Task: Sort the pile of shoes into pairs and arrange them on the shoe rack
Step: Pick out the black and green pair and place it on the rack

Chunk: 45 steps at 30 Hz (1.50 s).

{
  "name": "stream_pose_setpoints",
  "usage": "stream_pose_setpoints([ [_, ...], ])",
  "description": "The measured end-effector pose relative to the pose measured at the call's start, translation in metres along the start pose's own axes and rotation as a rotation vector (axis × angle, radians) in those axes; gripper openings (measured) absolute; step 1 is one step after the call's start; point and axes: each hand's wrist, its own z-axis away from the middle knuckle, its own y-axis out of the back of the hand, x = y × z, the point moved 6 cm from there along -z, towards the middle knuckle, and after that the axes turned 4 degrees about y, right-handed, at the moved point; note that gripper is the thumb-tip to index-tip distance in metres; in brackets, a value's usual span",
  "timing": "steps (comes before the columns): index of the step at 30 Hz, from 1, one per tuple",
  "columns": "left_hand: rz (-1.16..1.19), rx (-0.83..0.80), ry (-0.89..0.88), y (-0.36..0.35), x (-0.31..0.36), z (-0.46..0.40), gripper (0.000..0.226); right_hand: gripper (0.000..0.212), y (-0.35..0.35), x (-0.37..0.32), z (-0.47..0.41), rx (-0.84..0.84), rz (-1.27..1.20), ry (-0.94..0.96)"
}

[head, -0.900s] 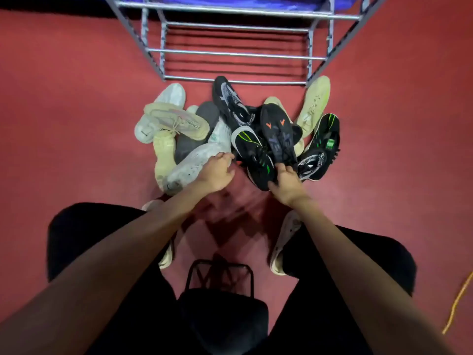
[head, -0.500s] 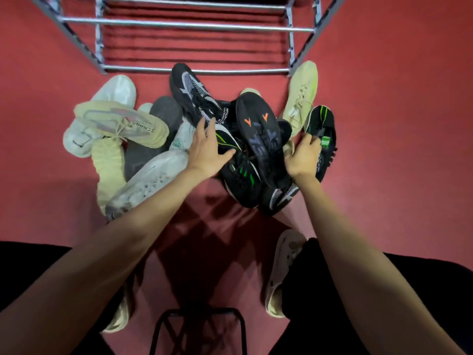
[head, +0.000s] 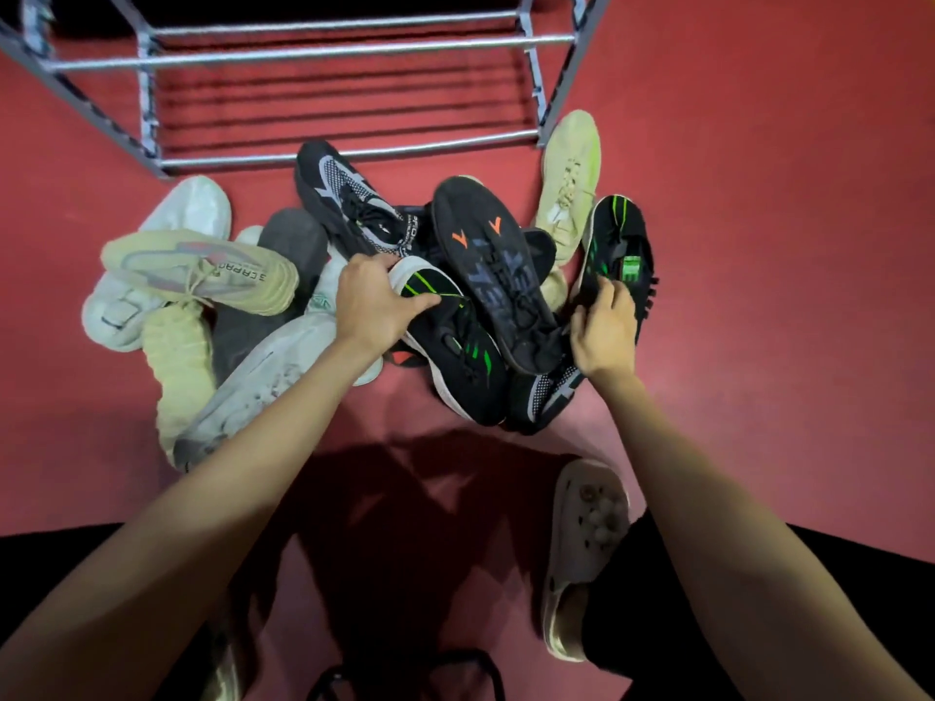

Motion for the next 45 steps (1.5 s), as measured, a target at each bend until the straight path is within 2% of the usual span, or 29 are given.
stream_pose_setpoints([
  [4,0.078,0.072,-0.016,-0.004,0.007,0.023,0.057,0.052,0.003,0.017,0.015,0.055,-0.025,-0.014],
  [7,0.211,0.047,0.028,-0.011,0.013,0.041,0.051,0.051,0.008,0.036,0.023,0.099,-0.026,-0.044],
  [10,0.198,0.068,0.003,-0.008,0.02,0.056,0.048,0.052,0.0,0.065,0.028,0.032,-0.043,-0.178],
  [15,0.086,0.066,-0.188,0.001,0.048,0.084,0.047,0.036,-0.031,0.103,0.028,-0.14,-0.406,-0.544],
  [20,0.044,0.041,-0.231,0.003,0.063,0.089,0.048,0.023,-0.045,0.108,0.03,-0.074,-0.86,-0.827],
  [21,0.041,0.042,-0.226,0.002,0.064,0.088,0.049,0.015,-0.047,0.108,0.029,-0.061,-0.909,-0.858],
  [24,0.031,0.045,-0.22,0.001,0.066,0.083,0.05,0.018,-0.044,0.108,0.028,-0.022,-0.884,-0.899],
  [25,0.017,0.048,-0.221,0.001,0.067,0.082,0.05,0.012,-0.038,0.108,0.027,0.013,-0.824,-0.89],
  [28,-0.042,0.062,-0.234,0.0,0.07,0.083,0.047,0.035,-0.017,0.101,0.024,0.122,-0.578,-0.824],
  [30,-0.075,0.06,-0.246,0.0,0.07,0.085,0.042,0.04,0.002,0.087,0.024,0.223,-0.442,-0.765],
  [34,-0.069,0.019,-0.221,0.006,0.068,0.093,0.04,0.036,0.043,0.054,0.02,0.392,-0.185,-0.535],
  [40,-0.163,-0.001,-0.134,0.025,0.054,0.108,0.029,0.035,0.093,0.017,0.023,0.458,0.026,-0.343],
  [43,-0.057,0.001,-0.051,0.039,0.039,0.119,0.027,0.025,0.114,-0.004,0.035,0.485,0.2,-0.155],
  [45,0.14,0.034,0.078,0.054,0.025,0.124,0.027,0.022,0.126,-0.021,0.05,0.517,0.264,-0.009],
])
